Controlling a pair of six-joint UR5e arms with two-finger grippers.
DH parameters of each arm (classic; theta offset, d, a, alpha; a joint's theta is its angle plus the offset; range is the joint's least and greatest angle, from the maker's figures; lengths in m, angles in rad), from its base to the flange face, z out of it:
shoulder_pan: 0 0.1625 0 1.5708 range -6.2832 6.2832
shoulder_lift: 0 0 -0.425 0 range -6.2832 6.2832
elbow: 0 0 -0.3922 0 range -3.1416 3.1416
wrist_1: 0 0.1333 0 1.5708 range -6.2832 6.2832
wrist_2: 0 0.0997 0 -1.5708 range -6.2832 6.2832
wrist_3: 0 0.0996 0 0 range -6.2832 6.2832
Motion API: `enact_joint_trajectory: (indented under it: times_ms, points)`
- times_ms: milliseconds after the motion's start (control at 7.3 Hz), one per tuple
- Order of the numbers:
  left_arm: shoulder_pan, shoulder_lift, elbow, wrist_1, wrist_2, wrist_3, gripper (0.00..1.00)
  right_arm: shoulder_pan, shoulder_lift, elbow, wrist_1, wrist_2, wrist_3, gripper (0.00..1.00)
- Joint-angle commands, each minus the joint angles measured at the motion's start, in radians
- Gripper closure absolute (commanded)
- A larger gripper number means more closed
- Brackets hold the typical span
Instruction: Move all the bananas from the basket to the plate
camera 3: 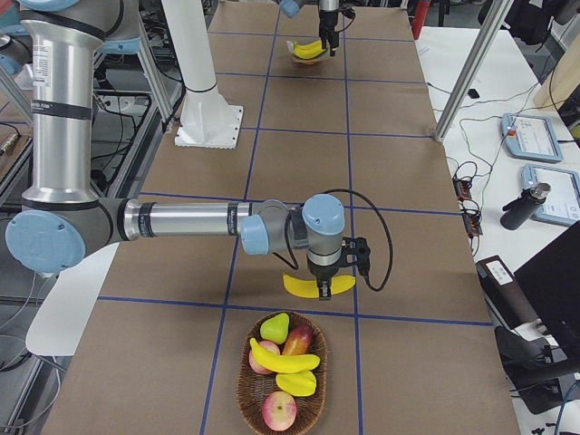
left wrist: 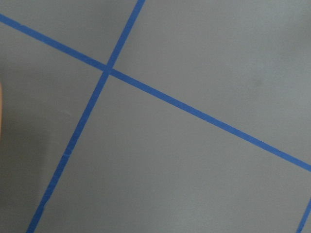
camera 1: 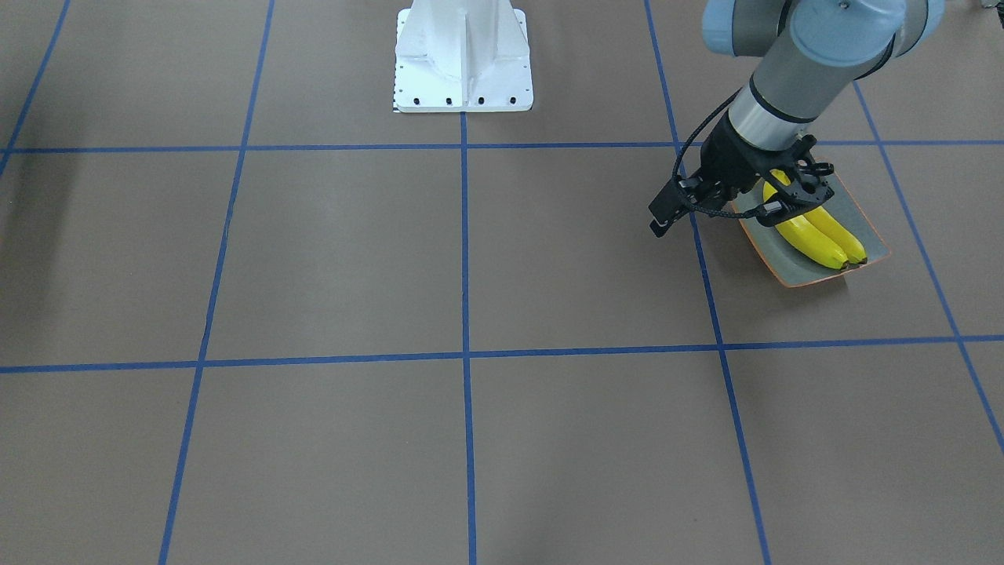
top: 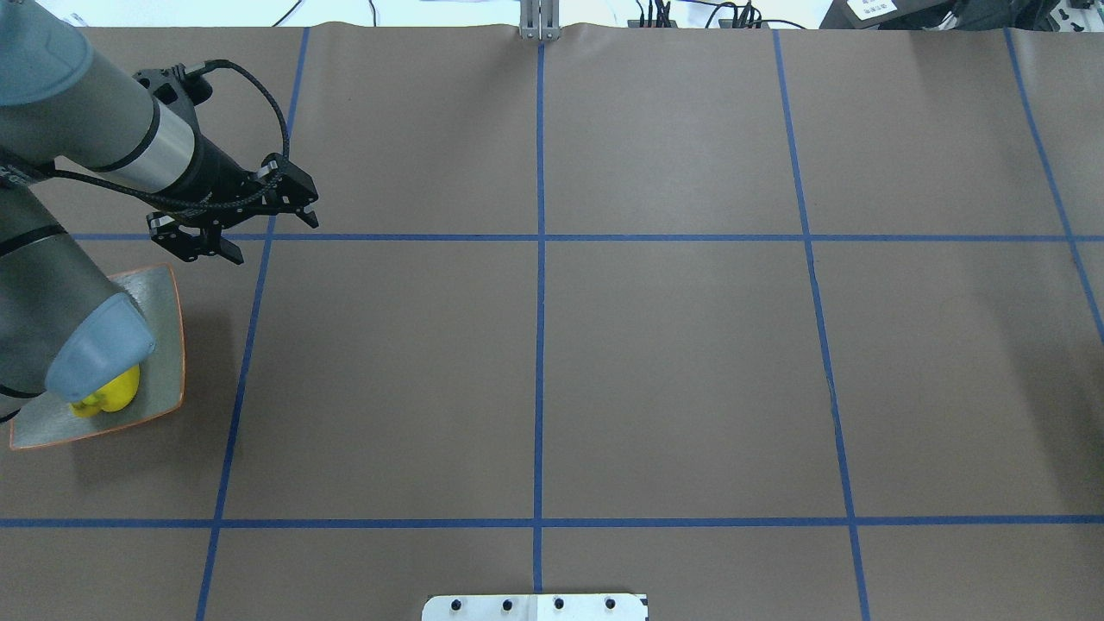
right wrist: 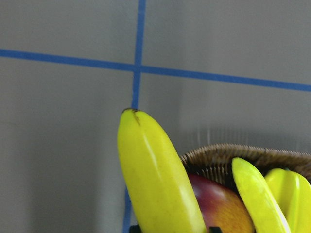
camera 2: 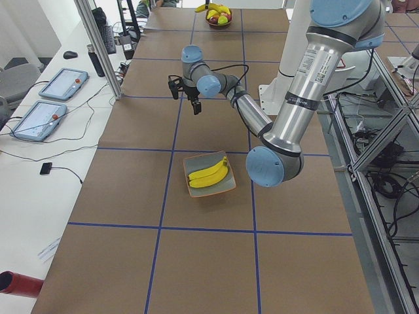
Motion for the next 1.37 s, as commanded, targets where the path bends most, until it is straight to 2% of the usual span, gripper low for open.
enact_joint_trajectory:
  times_ms: [0, 137, 411, 685, 959, 1234]
  points:
    - [-0.003, 0.004, 0.095, -0.228, -0.003, 0.000, 0.00, -0.054, 0.125, -0.011, 0.071, 0.042, 0.271, 1.00]
    - [-0.007, 0.005, 0.112, -0.297, -0.004, -0.003, 0.00, -0.108, 0.197, -0.017, 0.102, 0.042, 0.423, 1.00]
    - [-0.007, 0.001, 0.119, -0.351, -0.004, -0.010, 0.00, -0.255, 0.324, -0.028, 0.179, 0.026, 0.696, 1.00]
    - [-0.018, -0.001, 0.115, -0.395, -0.003, -0.016, 0.00, -0.362, 0.404, -0.026, 0.242, 0.010, 0.862, 1.00]
    - [-0.018, -0.001, 0.119, -0.480, -0.003, -0.069, 0.00, -0.460, 0.460, -0.038, 0.396, -0.013, 1.004, 1.00]
    - [-0.008, -0.012, 0.166, -0.630, -0.004, -0.080, 0.00, -0.583, 0.507, -0.052, 0.573, -0.094, 1.164, 1.00]
